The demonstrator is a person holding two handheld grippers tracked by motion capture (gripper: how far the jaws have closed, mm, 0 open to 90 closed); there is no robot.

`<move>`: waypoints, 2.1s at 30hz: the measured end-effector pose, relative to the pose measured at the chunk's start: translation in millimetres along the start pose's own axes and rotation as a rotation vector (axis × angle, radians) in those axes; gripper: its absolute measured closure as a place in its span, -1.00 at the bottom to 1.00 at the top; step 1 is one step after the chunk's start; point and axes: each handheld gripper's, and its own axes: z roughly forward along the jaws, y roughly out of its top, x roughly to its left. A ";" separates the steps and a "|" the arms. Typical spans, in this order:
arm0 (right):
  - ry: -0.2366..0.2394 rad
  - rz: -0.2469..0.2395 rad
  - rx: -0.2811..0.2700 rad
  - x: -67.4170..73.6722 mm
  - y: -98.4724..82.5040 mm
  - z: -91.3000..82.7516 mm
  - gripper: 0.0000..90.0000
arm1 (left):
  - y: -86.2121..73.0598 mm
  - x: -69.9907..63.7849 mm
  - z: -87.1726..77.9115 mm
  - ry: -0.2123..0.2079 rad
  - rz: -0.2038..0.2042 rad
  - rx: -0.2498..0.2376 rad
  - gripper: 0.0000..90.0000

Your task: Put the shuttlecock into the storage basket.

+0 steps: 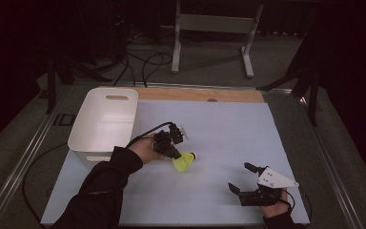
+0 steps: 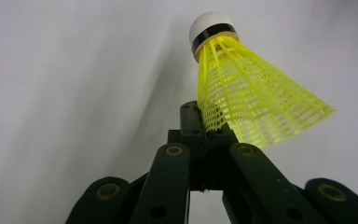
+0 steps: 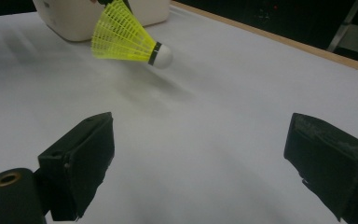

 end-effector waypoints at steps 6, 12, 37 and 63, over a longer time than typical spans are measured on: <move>0.000 -0.001 0.002 0.5 0.4 0.3 -0.82 | -10.0 -5.6 -4.1 -0.025 0.032 0.014 0.99; 0.000 0.000 0.003 0.5 0.5 0.4 -0.82 | -15.1 -13.9 -10.4 -0.044 0.069 0.029 0.99; 0.005 -0.007 -0.002 0.8 1.4 -0.2 -0.82 | -25.9 -42.1 -46.2 -0.125 0.270 0.002 0.99; 0.000 -0.007 -0.005 0.5 1.8 0.1 -0.82 | -40.1 -43.2 -103.7 -0.096 0.338 -0.028 0.99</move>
